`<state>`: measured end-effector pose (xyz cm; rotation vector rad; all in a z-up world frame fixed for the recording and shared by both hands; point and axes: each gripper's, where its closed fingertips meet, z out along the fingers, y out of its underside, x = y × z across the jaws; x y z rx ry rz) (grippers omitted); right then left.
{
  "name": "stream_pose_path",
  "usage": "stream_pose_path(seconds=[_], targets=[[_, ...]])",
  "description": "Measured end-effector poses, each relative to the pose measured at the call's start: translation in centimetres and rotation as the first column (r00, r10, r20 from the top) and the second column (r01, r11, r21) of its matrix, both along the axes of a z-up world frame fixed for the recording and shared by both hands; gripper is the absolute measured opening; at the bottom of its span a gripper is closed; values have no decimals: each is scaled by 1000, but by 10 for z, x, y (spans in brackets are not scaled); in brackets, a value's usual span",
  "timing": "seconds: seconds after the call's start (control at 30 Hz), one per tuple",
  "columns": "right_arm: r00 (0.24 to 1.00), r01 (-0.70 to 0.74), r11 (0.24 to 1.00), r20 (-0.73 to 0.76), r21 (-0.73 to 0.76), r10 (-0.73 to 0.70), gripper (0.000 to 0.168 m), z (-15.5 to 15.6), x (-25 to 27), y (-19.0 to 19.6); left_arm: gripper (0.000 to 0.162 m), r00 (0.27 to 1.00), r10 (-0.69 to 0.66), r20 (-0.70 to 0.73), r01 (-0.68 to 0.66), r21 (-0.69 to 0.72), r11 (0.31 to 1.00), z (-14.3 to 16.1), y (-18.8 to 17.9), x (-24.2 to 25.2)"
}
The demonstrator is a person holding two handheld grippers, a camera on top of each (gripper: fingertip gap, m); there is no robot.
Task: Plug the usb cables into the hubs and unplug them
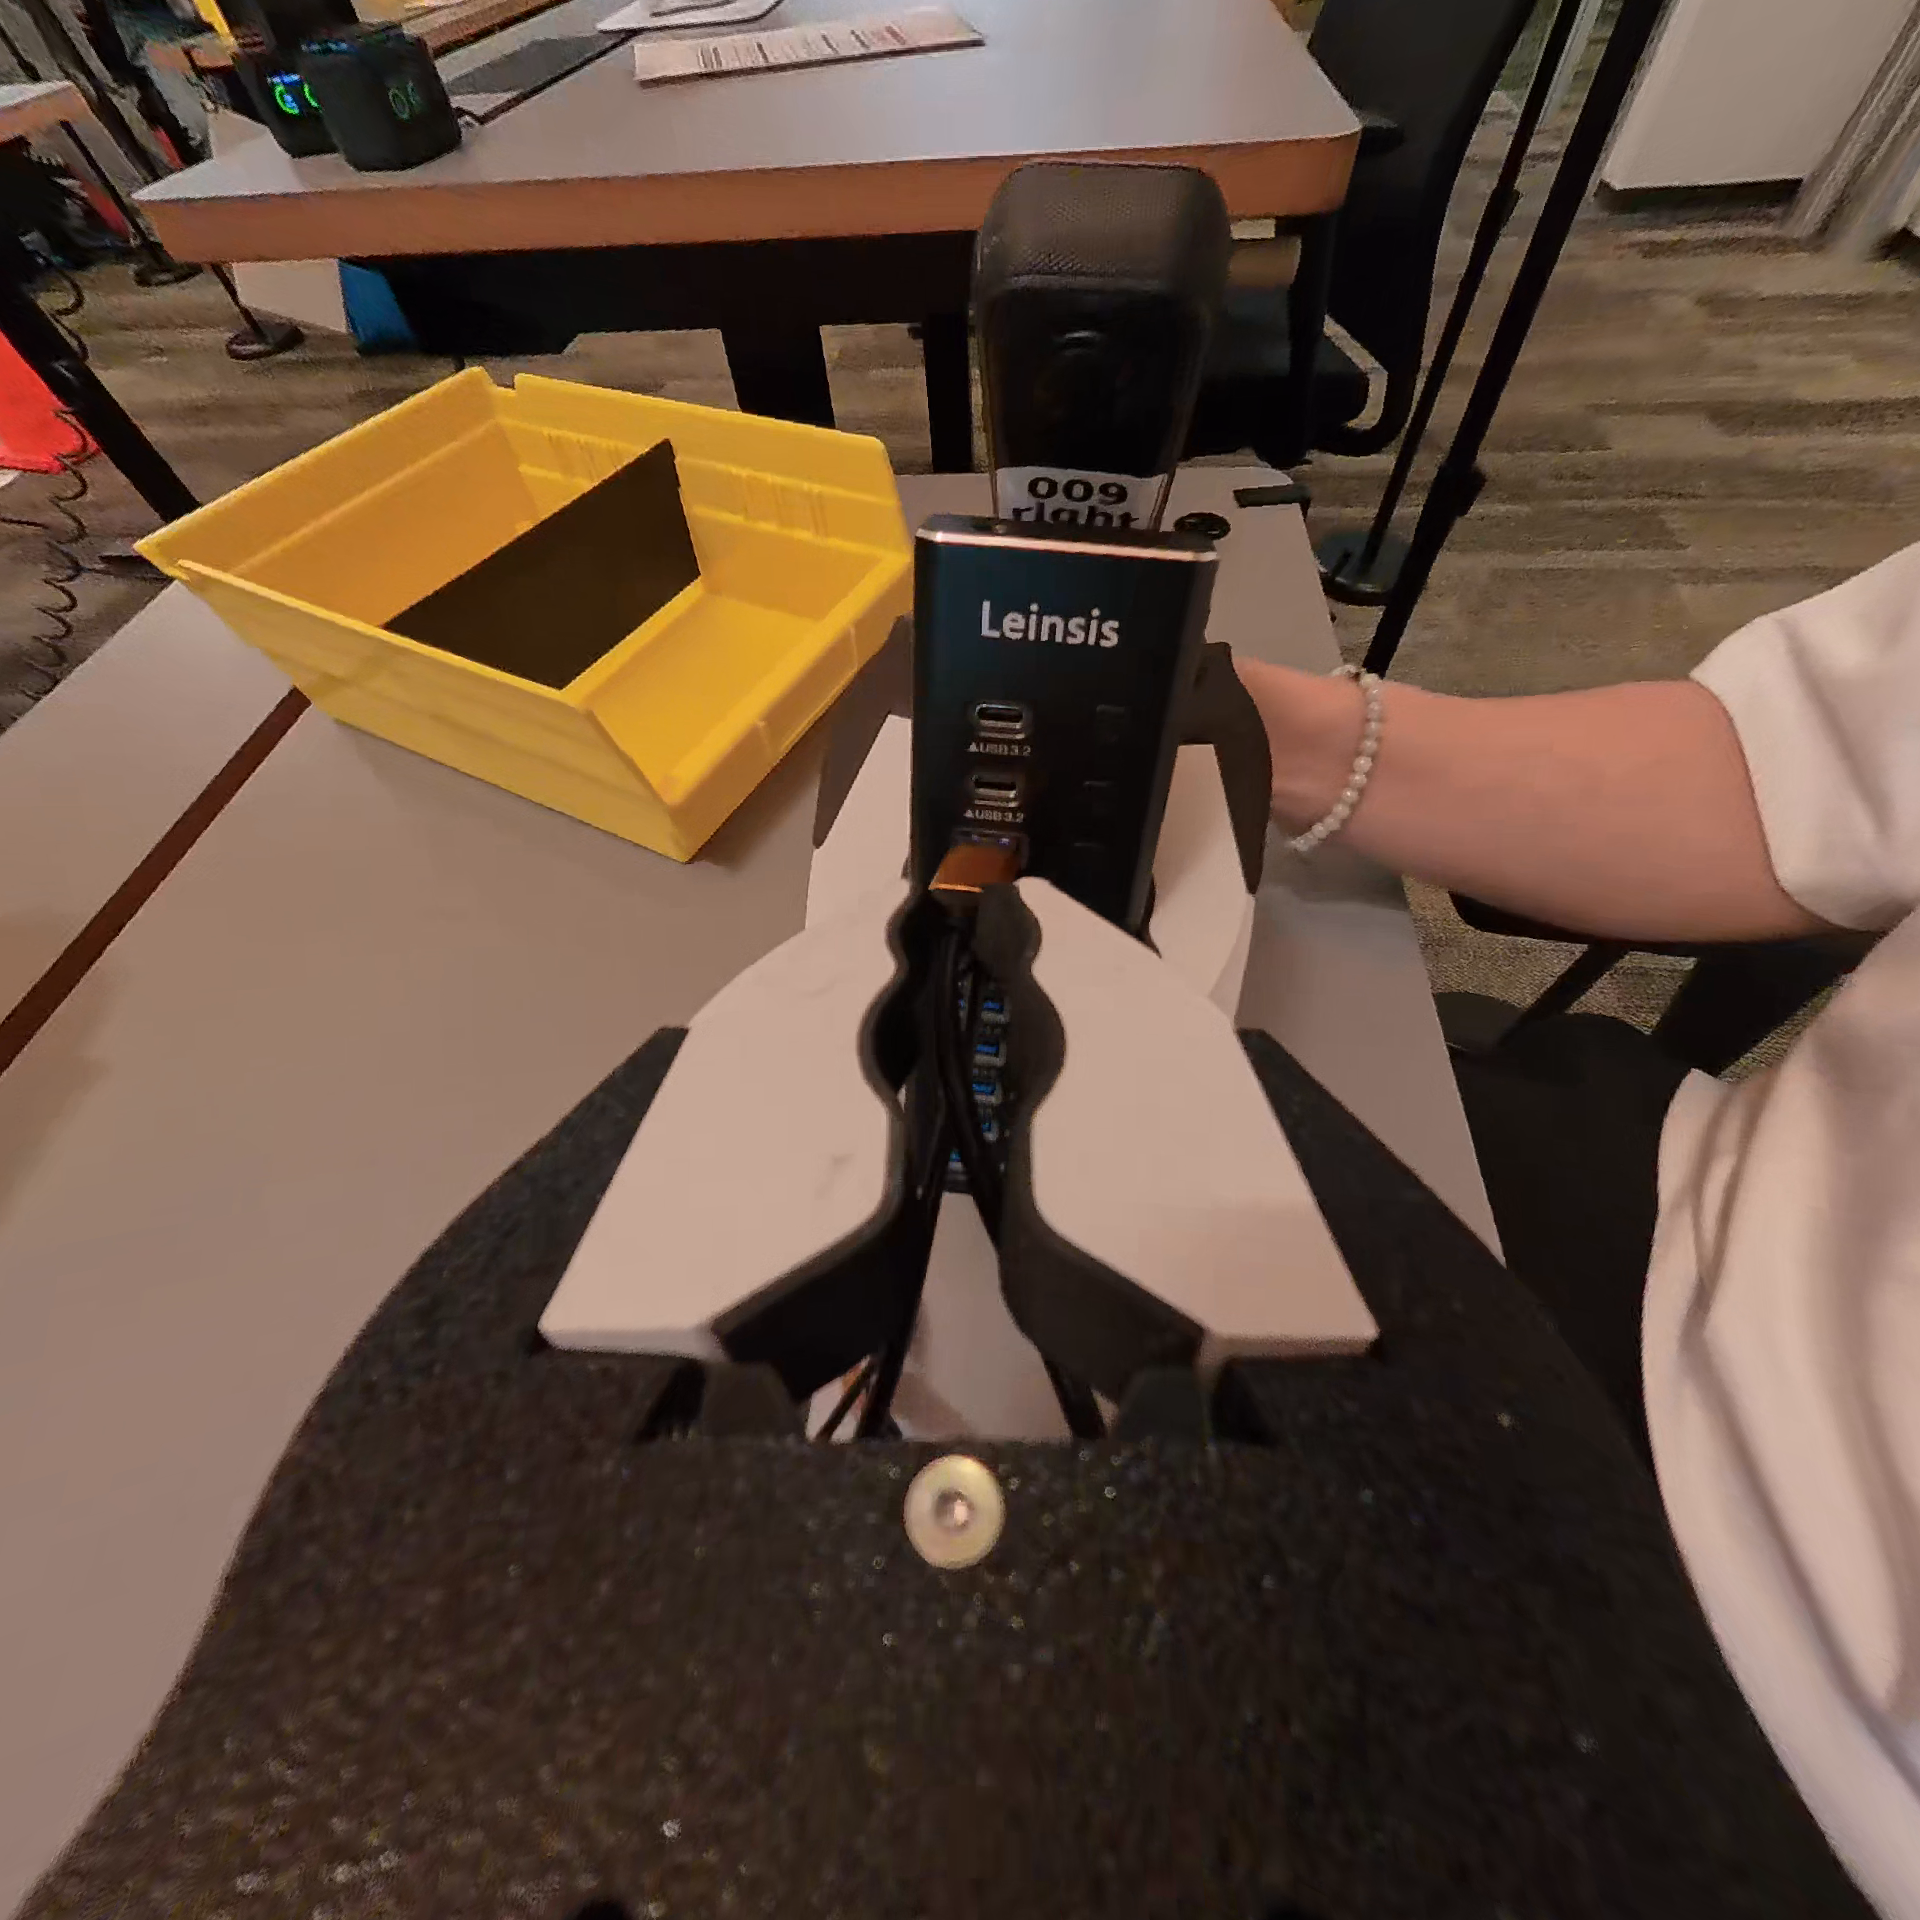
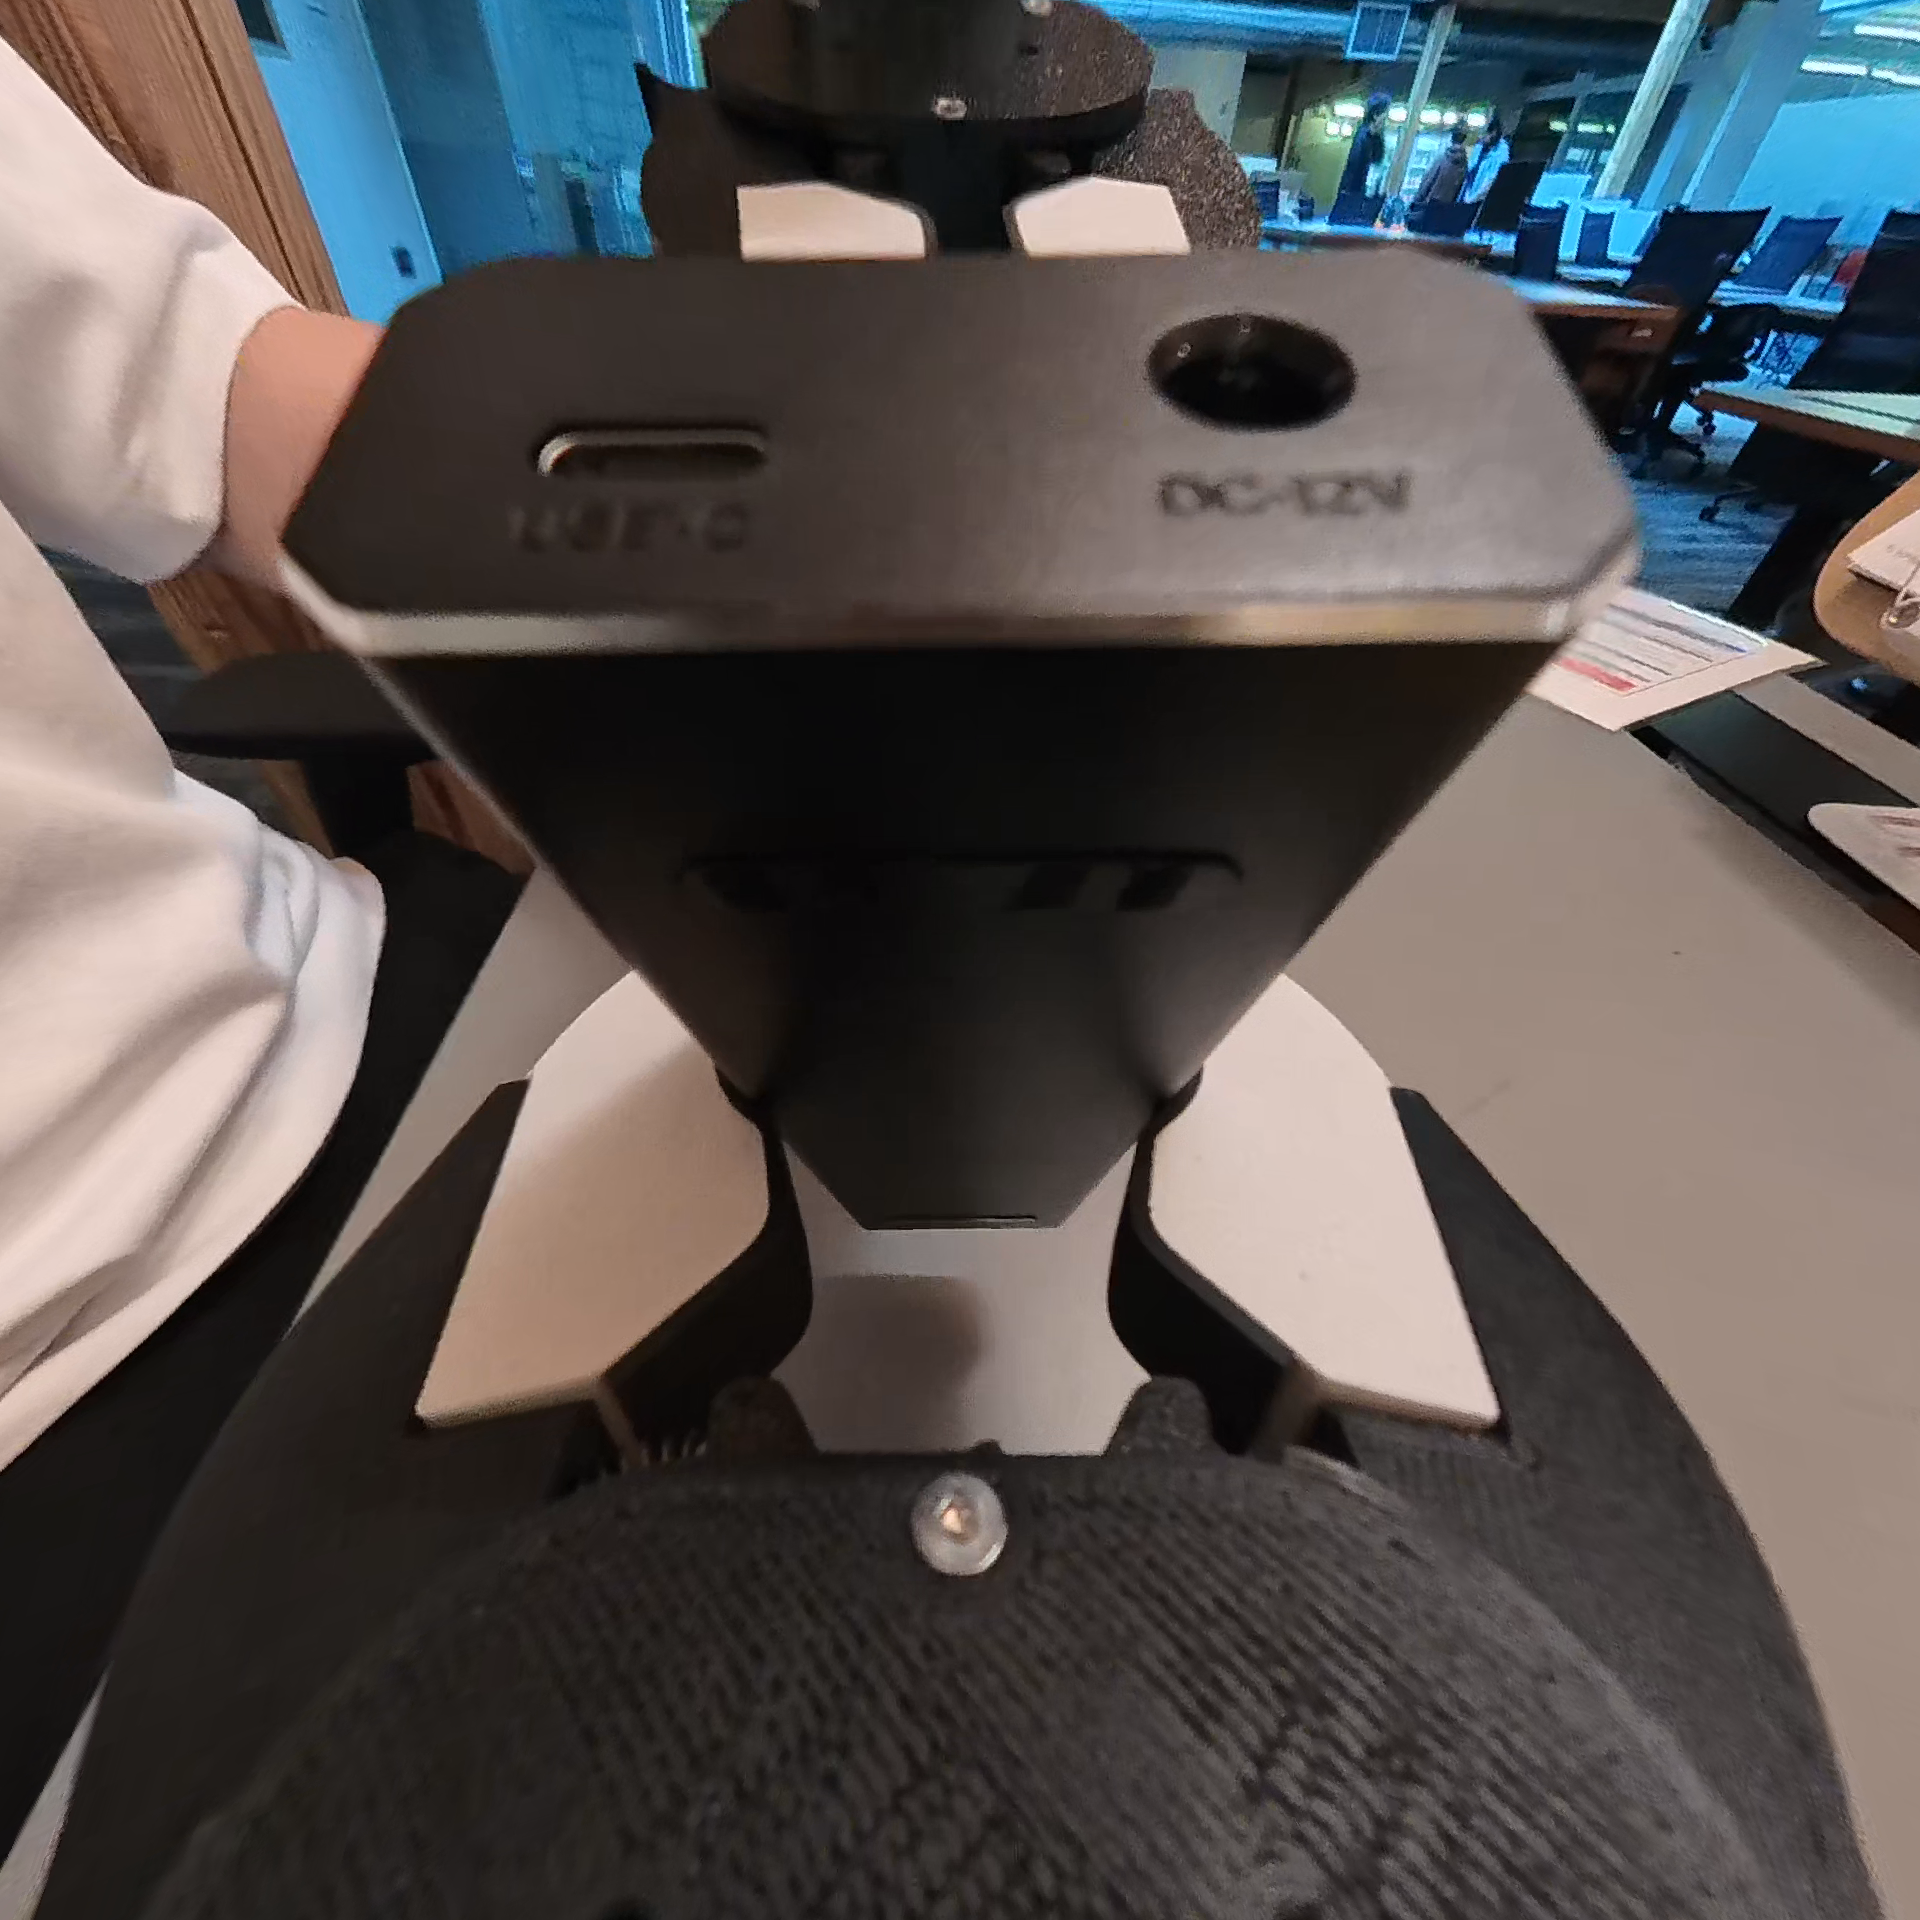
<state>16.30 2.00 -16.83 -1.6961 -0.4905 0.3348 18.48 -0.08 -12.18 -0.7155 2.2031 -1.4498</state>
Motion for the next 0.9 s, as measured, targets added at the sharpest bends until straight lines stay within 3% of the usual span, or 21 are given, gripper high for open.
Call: stream_pose_path(seconds=[0.33, 0.9], targets=[[998, -6, 999, 58, -47, 9, 72, -8, -4, 1, 12, 999, -16, -28, 19, 134, 991, -10, 4, -7], [999, -9, 998, 52, -57, 12, 72, -15, -5, 5, 12, 999, -25, -39, 32, 203, 979, -19, 6, -6]])
